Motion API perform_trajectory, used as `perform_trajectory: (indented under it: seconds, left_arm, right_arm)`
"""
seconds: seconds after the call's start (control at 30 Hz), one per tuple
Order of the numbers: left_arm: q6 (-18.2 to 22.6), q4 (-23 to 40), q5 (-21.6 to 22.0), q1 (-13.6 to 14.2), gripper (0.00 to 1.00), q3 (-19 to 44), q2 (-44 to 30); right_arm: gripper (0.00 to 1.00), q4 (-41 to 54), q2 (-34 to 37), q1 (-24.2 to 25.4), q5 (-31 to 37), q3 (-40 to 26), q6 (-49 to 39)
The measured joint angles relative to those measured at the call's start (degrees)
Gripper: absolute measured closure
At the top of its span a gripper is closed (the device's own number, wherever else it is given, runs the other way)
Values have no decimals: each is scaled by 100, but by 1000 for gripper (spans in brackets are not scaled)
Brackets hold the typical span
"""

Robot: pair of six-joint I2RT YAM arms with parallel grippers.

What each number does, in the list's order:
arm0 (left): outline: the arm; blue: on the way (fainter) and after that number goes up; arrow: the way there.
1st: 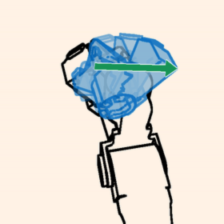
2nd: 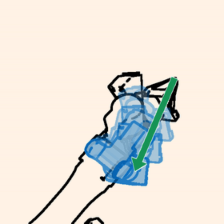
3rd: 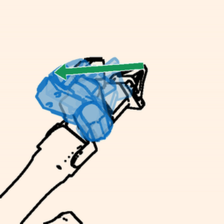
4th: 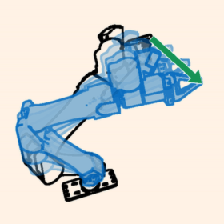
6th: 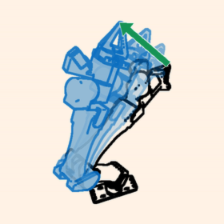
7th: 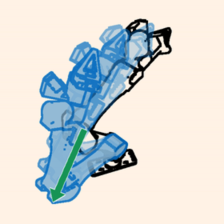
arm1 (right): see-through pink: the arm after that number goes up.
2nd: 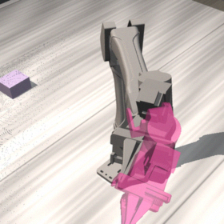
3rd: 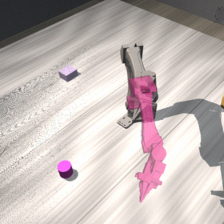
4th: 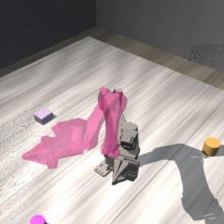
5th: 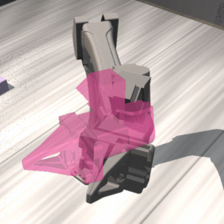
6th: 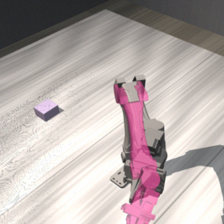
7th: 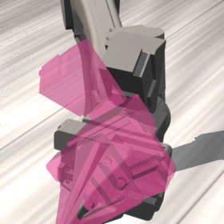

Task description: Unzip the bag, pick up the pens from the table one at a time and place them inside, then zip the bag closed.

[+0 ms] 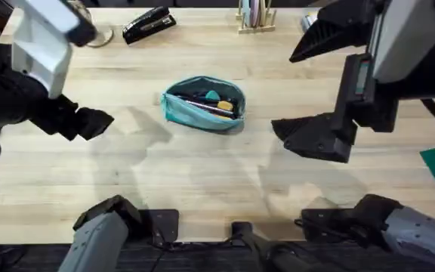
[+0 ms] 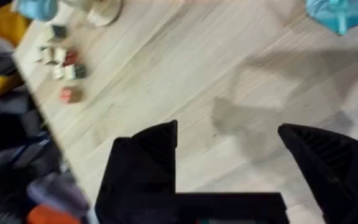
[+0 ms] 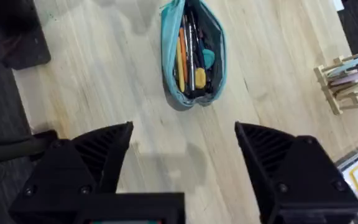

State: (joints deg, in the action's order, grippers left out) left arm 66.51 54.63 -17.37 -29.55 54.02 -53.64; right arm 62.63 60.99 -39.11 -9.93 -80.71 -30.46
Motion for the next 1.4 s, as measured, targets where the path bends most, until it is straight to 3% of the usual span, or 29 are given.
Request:
perform_trajectory:
  seconds: [0.03,0.07,0.2,0.33,0.4,0.53,0.57,0.8,0.83,0.87,1.13,1.17,1.4]
  left_arm:
    - [154,-3,-277,-162,10,-1,-132]
    - [662,-4,-1146,-560,9,-1,-604]
    - [1311,74,-2033,-692,10,-2,-1387]
    - [1611,328,-2259,-692,10,-2,-1747]
    - [2062,647,-2509,-692,10,-2,-2324]
    - [2187,715,-2650,-692,10,-2,-2610]
    - [2232,780,-2788,-692,10,-2,-2731]
    - [2276,971,-2950,-689,8,-2,-2783]
    - [2284,973,-2765,-685,7,-1,-2784]
    - [2294,973,-2609,-685,8,-1,-2785]
    - [2300,994,-2328,-685,7,0,-2785]
    - [2311,1012,-2255,-685,8,-2,-2783]
    - [2366,1116,-2192,-685,7,0,-2784]
  right_arm:
    - [4,-2,0,0,0,0,0]
    - [5,-4,0,0,1,0,0]
    - [4,-290,2,0,-37,0,0]
    - [4,-408,58,0,-228,0,80]
    - [4,-725,391,-4,-656,0,679]
    - [4,-1062,653,-4,-1143,0,1299]
    - [4,-1318,820,-4,-1572,0,1965]
    - [4,-1659,1257,-205,-1978,0,3766]
    - [4,-1960,1521,-600,-1917,0,4193]
    - [4,-2182,1674,-917,-1531,0,4572]
    - [4,-2584,2126,-1614,-169,0,6226]
    - [4,-2692,2335,-1787,49,0,6906]
    - [4,-2707,2738,-1969,273,0,8757]
